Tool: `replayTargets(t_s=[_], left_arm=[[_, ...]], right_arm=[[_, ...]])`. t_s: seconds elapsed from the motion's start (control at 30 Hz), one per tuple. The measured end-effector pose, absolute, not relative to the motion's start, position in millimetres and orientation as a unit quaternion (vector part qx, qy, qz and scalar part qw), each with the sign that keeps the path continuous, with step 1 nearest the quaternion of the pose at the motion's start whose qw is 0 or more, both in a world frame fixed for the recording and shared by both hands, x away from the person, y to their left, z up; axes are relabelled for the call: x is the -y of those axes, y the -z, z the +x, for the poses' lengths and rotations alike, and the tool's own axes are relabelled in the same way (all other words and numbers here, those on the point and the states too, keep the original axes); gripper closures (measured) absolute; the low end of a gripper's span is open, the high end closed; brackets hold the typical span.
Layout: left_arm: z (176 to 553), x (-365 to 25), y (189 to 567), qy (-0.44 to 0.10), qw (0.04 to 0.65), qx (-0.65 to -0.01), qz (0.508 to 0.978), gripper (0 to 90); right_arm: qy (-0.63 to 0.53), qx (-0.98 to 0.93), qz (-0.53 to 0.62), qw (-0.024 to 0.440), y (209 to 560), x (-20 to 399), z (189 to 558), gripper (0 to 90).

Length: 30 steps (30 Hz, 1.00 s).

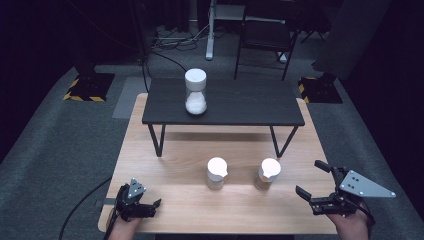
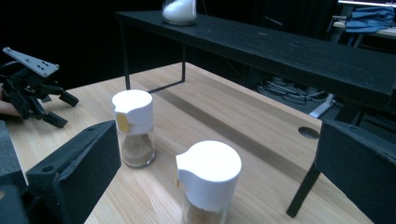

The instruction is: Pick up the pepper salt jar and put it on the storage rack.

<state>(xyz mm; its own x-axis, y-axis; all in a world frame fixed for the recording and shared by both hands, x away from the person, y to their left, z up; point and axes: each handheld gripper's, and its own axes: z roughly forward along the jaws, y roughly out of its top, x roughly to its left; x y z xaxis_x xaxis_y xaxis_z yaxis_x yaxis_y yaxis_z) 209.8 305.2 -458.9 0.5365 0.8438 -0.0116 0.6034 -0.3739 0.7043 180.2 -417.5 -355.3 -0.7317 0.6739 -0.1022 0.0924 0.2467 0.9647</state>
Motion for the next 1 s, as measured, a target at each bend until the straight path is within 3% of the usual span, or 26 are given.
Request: replayTargets(t_s=[0.4,1.0], left_arm=[[209.8,-308.3,458.9,-0.175,0.337,-0.436,0.816,4.4],[215.0,-308.0,458.4,-0.167,0.339,-0.418,0.826,3.9]], right_arm=[[-0.558,-0.756,0.236,0.248,347.0,394.6,200.2,0.0],[-0.569,-0.771,0.221,0.183,340.4,338.8,249.0,0.0]])
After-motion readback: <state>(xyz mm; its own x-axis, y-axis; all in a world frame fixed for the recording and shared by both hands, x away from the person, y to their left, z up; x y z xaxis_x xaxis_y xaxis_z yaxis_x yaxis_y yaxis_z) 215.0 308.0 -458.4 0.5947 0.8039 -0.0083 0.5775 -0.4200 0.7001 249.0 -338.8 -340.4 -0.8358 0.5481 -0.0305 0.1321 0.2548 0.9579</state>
